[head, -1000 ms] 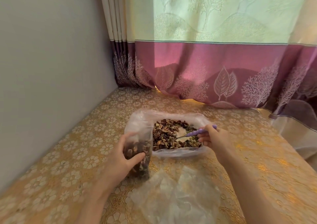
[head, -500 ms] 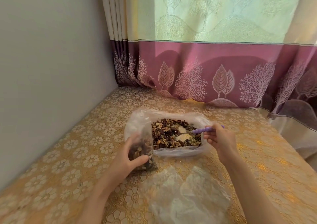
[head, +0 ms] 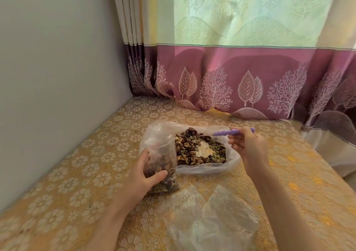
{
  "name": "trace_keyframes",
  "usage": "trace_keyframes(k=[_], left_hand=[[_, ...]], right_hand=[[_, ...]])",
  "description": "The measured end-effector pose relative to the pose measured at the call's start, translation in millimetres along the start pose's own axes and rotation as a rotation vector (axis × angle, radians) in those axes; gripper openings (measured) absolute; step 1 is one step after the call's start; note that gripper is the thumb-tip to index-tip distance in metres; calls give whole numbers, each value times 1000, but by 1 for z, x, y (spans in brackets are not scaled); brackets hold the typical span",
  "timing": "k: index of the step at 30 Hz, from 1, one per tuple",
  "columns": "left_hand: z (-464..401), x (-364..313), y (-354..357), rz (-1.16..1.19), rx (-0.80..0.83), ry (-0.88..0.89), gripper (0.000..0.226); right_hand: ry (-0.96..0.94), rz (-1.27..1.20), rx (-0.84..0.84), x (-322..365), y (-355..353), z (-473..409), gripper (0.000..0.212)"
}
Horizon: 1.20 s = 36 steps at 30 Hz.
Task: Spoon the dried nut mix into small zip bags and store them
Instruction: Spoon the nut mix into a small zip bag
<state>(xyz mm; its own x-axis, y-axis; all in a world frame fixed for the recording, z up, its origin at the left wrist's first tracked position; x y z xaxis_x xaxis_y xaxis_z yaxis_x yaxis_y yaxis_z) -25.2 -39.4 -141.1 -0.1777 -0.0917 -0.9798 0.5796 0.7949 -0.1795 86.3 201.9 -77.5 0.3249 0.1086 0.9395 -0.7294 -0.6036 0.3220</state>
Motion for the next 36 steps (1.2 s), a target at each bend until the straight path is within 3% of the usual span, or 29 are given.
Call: trace_keyframes(k=[5, 11, 22, 30, 36], left_hand=[[2, -5, 5, 54, 20, 24, 88], [5, -14, 9, 65, 43, 81, 47], [8, -19, 11, 83, 24, 86, 38], [12, -23, 12, 222, -1, 86, 55], [15, -33, 9, 317, 12, 188, 44]], right_hand=[[-67, -73, 111, 21, 13, 15, 24], [-98, -77, 245, 28, 30, 31, 27], [-151, -42, 474, 27, 32, 32, 21], [-134, -131, 259, 20, 18, 15, 18], [-204, 310, 2, -5, 2, 2, 19]])
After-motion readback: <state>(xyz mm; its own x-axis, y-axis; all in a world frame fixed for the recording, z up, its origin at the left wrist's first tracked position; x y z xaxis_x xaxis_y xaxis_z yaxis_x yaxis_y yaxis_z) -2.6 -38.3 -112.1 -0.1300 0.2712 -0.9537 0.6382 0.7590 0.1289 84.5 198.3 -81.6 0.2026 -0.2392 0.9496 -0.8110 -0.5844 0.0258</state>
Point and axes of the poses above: each hand's wrist, its own z-axis away from the middle knuckle, its own y-axis out of the palm, x = y × z, the point moved 1 cm from there along -z, towards the middle knuckle
